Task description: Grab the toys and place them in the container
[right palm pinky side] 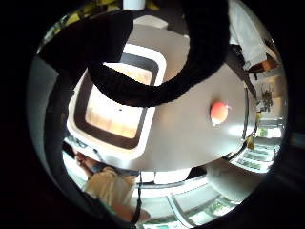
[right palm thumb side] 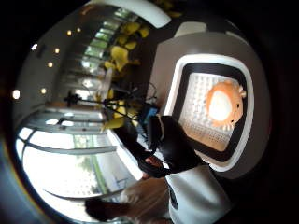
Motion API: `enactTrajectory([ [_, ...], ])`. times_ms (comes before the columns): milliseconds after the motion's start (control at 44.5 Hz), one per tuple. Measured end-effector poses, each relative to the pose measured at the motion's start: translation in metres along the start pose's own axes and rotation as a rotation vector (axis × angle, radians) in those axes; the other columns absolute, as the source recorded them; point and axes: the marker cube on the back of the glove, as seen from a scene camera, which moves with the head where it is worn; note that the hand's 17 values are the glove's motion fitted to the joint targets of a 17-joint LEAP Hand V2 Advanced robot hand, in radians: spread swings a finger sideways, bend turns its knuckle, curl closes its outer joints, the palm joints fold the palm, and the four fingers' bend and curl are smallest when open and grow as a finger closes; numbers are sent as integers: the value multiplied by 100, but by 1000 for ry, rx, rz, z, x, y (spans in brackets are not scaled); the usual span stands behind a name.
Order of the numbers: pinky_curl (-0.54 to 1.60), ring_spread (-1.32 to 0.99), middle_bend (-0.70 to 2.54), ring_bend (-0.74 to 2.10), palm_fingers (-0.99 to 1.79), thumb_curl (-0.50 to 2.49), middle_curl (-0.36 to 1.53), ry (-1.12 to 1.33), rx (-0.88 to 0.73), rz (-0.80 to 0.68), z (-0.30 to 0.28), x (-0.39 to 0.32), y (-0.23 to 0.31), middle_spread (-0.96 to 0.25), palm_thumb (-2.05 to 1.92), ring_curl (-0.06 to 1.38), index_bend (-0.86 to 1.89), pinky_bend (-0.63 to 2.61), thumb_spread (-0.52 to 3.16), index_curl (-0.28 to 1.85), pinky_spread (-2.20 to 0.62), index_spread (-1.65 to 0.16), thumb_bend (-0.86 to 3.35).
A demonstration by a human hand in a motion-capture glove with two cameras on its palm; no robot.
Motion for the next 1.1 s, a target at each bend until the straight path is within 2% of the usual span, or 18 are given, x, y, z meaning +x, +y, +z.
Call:
enactTrajectory([
  [90,39,-3,13,22,-14,43,37,-99,-4,-132,11,-10,-6,-1,11,37,15,114,126,26,0,-29,-2],
  [180,38,-2,14,21,-14,42,36,-136,-6,-118,18,-15,-6,-1,11,36,15,112,126,26,1,-29,-2],
  [292,37,-1,14,20,-13,40,34,-91,-11,-192,24,-17,-10,-1,11,37,14,110,127,26,1,-29,-2],
  [832,35,-1,13,19,-12,36,28,-63,-55,-176,49,-13,-16,-2,15,37,15,104,129,28,1,-30,0],
  [989,35,-2,13,19,-13,35,27,-60,-50,-99,48,-7,-12,-2,17,37,15,104,130,28,1,-29,-1],
  [1102,35,-2,14,19,-13,35,26,-58,-43,-164,48,-11,-14,-2,18,37,14,104,131,28,1,-29,-1],
])
